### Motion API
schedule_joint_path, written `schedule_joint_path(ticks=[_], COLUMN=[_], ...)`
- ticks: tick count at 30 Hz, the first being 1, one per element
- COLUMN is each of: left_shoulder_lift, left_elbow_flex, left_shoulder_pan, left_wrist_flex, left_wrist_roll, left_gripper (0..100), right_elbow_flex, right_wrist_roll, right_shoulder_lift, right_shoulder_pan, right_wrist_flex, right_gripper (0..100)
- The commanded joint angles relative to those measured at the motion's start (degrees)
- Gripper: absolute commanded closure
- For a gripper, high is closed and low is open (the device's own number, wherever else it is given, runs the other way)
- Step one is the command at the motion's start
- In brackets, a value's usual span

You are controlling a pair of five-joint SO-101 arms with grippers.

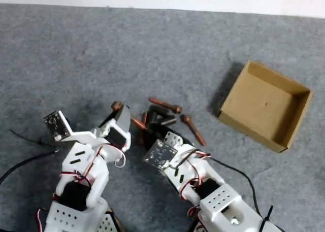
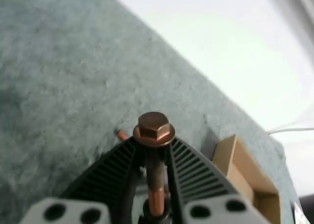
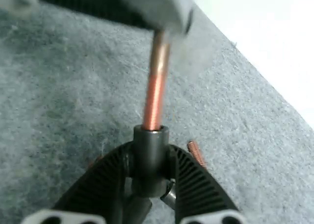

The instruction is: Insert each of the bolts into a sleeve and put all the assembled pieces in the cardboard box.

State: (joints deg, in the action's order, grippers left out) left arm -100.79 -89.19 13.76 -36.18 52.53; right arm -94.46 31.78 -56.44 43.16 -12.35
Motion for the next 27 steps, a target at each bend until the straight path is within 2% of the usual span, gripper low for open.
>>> schedule_joint_path(ticks=[1, 12, 16, 23, 27], left_shoulder_lift=[0.04, 0.04, 0.04, 0.04, 0.04], left_elbow_flex=[0.57, -1.54, -1.63, -1.98, -2.95], left_shoulder_pan=[2.95, 4.35, 4.35, 4.44, 6.29], left_wrist_flex=[-0.44, -0.44, -0.53, -0.62, -0.62], left_wrist_roll=[-0.09, -0.18, -3.43, -3.78, -7.3], left_gripper=[99, 99, 99, 99, 99], right_elbow_flex=[-0.04, 0.04, 0.13, 0.48, 0.48], right_wrist_roll=[0.35, 0.26, 0.09, 0.0, -4.48], right_shoulder_lift=[-0.92, -1.01, -1.01, -1.01, -1.01], right_shoulder_pan=[-1.1, -1.8, -1.8, -2.68, -4.97], right_wrist_flex=[-1.89, -1.89, -1.89, -1.98, -1.98], right_gripper=[99.3, 99.3, 99.3, 99.3, 99.3])
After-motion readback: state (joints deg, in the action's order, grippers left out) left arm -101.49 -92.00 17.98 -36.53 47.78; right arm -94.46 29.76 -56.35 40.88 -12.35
